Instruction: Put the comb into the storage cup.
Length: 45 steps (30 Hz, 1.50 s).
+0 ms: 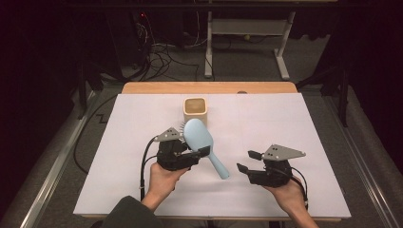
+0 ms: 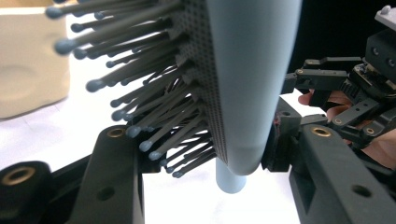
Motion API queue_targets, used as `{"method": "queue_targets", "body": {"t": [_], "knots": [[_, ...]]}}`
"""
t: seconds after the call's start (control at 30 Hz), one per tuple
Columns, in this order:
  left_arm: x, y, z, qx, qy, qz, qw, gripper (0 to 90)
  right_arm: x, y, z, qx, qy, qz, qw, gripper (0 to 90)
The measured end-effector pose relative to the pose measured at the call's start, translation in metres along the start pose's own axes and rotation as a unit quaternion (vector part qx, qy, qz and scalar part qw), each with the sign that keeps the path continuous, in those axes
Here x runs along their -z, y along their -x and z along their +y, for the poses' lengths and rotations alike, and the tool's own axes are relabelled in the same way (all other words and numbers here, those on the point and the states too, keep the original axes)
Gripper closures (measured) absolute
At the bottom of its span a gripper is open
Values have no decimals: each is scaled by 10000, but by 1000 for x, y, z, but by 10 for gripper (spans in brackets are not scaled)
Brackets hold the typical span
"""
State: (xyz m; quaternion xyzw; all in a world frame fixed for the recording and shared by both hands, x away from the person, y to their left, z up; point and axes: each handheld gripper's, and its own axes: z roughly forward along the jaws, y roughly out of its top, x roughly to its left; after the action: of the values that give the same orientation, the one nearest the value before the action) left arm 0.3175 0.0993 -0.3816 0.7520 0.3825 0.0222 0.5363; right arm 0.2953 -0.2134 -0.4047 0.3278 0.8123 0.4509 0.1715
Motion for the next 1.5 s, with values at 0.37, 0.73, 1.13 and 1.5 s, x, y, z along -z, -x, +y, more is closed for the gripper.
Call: {"method": "queue_targets", "body": {"t": [0.37,0.73,1.13,1.5], "knots": [[9,-5,0,9,49,116,9999,523,17,13,-11,-158,236,-229,9993,398],[19,-11,1,15,103,257,9996,522,29,25,-24,-307,267,-396,9984,386],[30,-16,1,-32,142,397,9991,522,40,36,-42,-463,332,-582,9967,383],[42,-20,4,-26,196,551,9983,522,48,41,-57,-564,327,-722,9953,373]]}}
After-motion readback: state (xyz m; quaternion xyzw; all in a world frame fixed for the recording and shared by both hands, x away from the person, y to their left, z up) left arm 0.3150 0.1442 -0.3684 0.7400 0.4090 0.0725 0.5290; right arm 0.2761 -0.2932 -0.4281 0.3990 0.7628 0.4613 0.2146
